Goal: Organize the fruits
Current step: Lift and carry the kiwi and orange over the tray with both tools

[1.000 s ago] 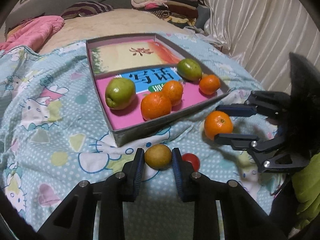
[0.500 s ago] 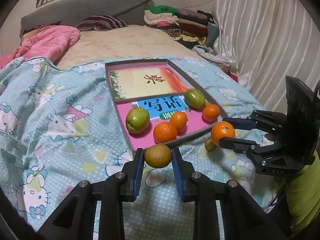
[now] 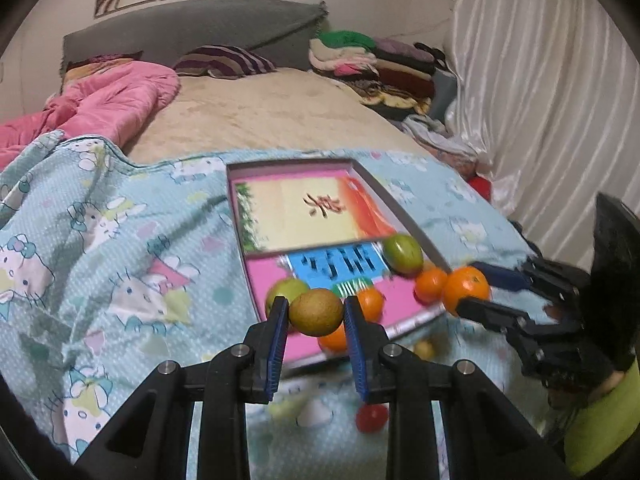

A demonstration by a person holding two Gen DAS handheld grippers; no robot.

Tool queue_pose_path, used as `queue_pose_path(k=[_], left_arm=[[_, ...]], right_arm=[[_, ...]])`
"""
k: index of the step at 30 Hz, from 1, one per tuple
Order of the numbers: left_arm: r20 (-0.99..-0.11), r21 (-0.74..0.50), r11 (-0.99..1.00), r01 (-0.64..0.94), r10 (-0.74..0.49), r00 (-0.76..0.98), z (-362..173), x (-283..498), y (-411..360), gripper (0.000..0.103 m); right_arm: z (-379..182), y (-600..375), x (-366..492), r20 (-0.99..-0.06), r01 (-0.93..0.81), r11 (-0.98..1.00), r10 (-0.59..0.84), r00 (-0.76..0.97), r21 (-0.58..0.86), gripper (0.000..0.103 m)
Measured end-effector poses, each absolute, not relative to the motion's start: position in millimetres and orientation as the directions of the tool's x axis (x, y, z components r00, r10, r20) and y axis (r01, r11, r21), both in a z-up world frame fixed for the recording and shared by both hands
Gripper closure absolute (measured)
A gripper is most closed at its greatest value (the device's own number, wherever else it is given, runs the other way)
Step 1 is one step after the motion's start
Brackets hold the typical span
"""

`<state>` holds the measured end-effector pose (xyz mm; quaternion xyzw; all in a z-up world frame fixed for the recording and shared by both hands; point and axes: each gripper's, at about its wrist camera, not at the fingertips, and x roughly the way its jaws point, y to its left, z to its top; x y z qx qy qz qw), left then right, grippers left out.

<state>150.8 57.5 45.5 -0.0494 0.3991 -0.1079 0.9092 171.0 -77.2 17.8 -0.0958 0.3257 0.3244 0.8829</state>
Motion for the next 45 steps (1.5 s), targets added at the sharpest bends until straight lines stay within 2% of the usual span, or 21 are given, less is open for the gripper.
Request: queue_pose_path(k=[12, 25, 45], left_arm=[[-0.738, -0.180, 0.976, 0.120, -0.214, 0.640, 21, 176, 62, 0.075], [-0.783, -0.127, 0.984, 0.128, -0.179, 0.595, -5, 183, 50, 0.075], [-0.794, -0.082, 0.986, 0.148, -0.155, 0.587, -17, 183, 37, 0.074]], right_arm=[[36, -68, 207, -0.609, -0.608, 0.792, 0.511, 0.606, 0.060, 0.063], [-1, -61, 222, -0.679, -0.594, 0.803, 0.459, 0.572, 0.043, 0.063], [-28, -53, 219, -0.741, -0.615, 0.788, 0.415, 0.528, 0.003, 0.063]])
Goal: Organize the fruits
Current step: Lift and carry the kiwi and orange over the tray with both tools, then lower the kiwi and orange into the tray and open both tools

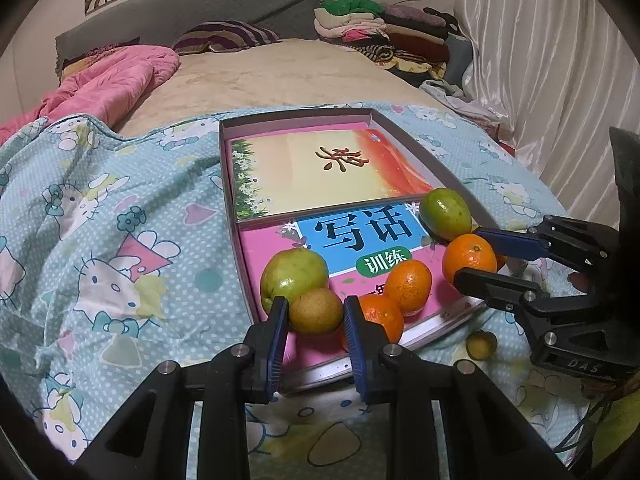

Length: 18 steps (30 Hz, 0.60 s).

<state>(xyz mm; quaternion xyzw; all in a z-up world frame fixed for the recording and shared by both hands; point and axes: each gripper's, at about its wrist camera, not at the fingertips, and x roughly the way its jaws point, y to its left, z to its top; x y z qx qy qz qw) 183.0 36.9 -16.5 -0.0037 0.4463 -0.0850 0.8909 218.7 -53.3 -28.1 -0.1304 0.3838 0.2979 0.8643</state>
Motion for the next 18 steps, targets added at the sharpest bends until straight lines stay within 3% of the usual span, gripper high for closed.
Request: queue_pose_path(k=[18], left_arm=[[-0.811, -0.073, 0.989, 0.129, -0.134, 0.570, -23.8, 184.8, 38.7, 0.074]], right_arm=[[-36.4, -45.6, 220.5, -0.762, -0.623, 0.782, 0.390, 0.518, -0.024, 0.063]])
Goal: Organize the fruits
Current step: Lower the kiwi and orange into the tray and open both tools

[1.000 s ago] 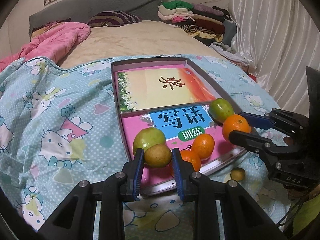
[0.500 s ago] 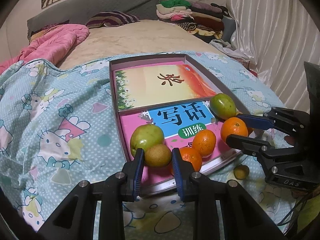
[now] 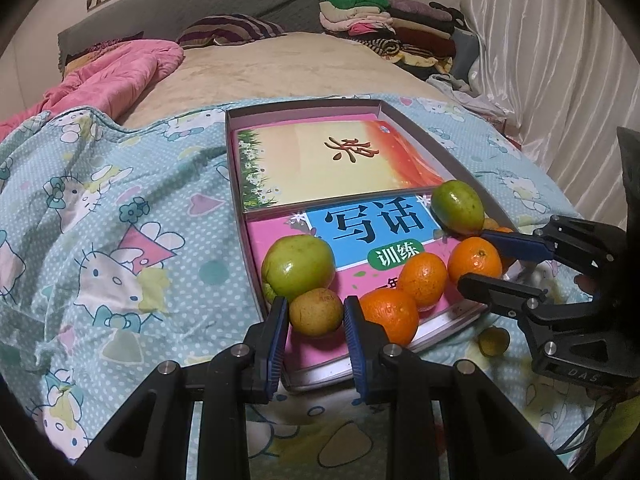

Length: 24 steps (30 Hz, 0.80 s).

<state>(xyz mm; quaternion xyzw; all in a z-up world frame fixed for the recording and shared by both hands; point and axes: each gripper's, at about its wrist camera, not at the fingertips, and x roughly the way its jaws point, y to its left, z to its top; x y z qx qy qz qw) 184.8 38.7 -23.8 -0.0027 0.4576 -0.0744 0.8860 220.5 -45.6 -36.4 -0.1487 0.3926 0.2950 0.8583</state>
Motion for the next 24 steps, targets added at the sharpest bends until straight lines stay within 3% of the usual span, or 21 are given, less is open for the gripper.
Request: queue_pose_path(k=[24], left_arm=[[-0.812, -0.082, 0.988, 0.130, -0.142, 0.566, -23.5, 185.4, 40.1, 0.074]], right_arm=[[-43.9, -46.0, 223.2, -0.783, -0.618, 0.786, 0.371, 0.500, -0.023, 0.058]])
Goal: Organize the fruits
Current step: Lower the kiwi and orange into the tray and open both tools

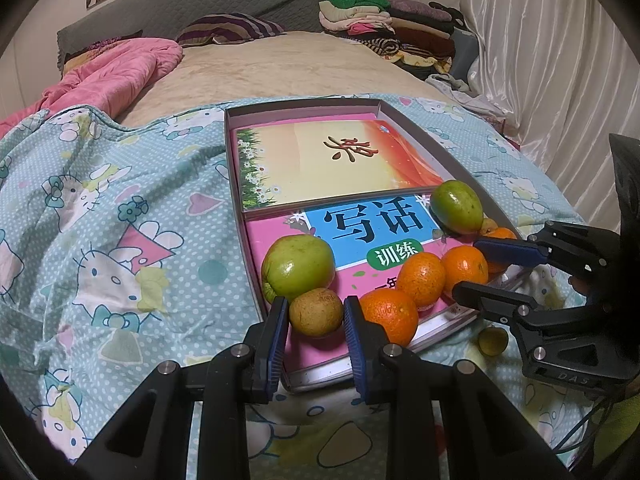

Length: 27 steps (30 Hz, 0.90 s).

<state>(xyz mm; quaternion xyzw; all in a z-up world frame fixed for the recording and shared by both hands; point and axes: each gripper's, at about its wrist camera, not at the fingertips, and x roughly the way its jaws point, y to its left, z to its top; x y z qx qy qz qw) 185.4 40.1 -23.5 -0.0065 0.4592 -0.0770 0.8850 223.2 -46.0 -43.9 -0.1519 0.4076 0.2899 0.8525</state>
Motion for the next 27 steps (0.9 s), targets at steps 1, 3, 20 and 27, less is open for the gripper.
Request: queue_pose_path(k=[1, 3, 20, 27], left_arm=[[-0.812, -0.082, 0.988, 0.130, -0.142, 0.566, -23, 185, 40, 0.074], [-0.812, -0.083, 0.988, 0.130, -0.142, 0.566, -23, 186, 41, 0.074], [-0.810, -0.094, 0.988, 0.124, -0.148, 0.567, -22, 184, 42, 0.074], [-0.808, -0.097, 0.987, 0.125, -0.152, 0.570, -19, 183, 43, 0.073]], right_arm=[[-44, -46, 223, -0.782, -0.617, 0.787, 0.369, 0.502, -0.025, 0.058], [-43, -47, 222, -0.778, -0.616, 0.787, 0.371, 0.507, -0.026, 0.057], [-29, -55, 212, -0.752, -0.604, 0.797, 0.394, 0.529, -0.008, 0.048], [-28, -56, 210, -0.749, -0.602, 0.799, 0.392, 0.534, -0.011, 0.048]])
